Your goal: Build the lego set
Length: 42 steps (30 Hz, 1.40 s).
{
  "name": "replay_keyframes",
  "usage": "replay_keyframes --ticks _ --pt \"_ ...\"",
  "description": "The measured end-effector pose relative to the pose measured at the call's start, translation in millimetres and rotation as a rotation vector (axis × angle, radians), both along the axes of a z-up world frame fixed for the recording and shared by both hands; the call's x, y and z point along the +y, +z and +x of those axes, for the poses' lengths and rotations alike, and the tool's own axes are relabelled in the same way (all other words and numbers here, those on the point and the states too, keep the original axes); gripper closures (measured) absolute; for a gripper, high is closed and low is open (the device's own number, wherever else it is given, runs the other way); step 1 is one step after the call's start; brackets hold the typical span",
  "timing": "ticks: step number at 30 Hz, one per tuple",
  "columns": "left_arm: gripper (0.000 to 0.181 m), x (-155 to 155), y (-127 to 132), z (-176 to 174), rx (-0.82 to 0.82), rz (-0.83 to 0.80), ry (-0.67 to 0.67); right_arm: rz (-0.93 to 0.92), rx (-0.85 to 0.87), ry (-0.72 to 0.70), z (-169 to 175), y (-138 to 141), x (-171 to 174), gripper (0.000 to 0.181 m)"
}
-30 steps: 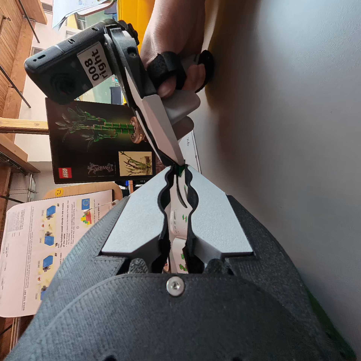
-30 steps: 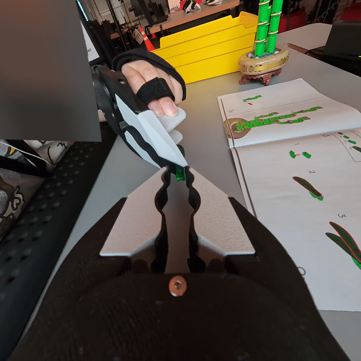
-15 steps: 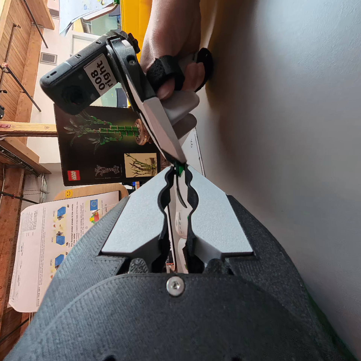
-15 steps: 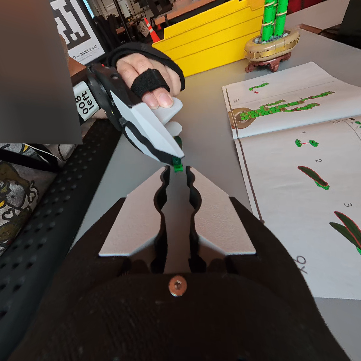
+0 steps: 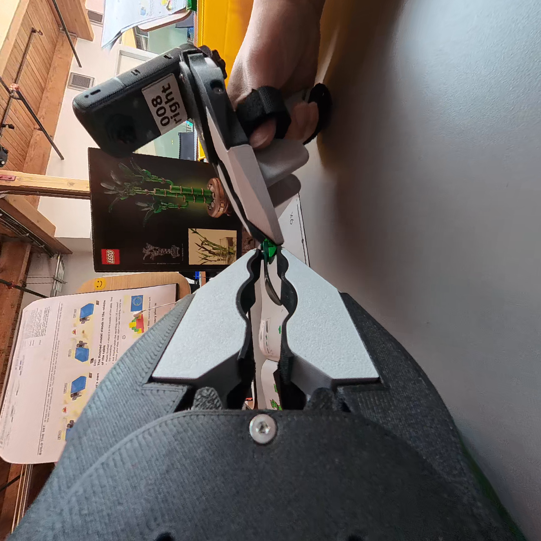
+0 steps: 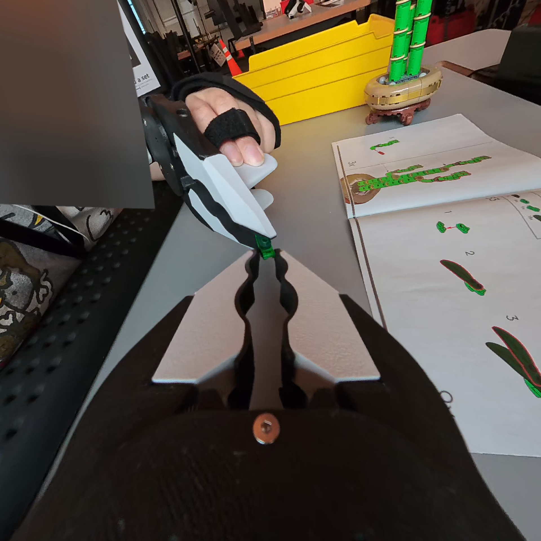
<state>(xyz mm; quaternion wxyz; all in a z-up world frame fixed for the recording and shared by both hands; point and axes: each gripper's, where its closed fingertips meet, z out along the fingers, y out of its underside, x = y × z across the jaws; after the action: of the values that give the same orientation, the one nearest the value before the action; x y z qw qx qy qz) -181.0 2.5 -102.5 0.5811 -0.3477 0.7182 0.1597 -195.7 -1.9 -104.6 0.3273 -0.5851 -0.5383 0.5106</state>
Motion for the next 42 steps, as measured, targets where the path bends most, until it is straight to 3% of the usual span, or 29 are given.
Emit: replay_keyframes --ticks 15,25,31,33,38,42 --pt "0.172 0.6 -6.1 1.0 0.030 -0.003 0.008 0.025 -0.054 0.013 1.8 -7.1 -1.9 0.175" --pt "0.136 14.4 -12.4 -3.7 -0.034 -0.143 0.103 -0.001 -0.039 -0.013 4.0 -5.8 4.6 0.175" --pt "0.136 13.9 -4.0 -3.1 -0.123 -0.221 0.100 -0.007 -0.038 -0.040 6.0 -5.7 11.0 0.175" --pt "0.136 13.5 -1.3 -2.7 -0.174 -0.293 0.100 0.000 -0.042 -0.048 6.6 -6.1 12.7 0.175" --pt "0.132 6.5 15.6 0.7 -0.415 -0.748 0.067 0.063 -0.022 -0.075 8.6 -3.1 18.4 0.175" --pt "0.132 13.1 29.5 -7.5 -0.560 -0.978 0.059 0.176 -0.007 -0.086 8.4 -0.2 19.4 0.175"
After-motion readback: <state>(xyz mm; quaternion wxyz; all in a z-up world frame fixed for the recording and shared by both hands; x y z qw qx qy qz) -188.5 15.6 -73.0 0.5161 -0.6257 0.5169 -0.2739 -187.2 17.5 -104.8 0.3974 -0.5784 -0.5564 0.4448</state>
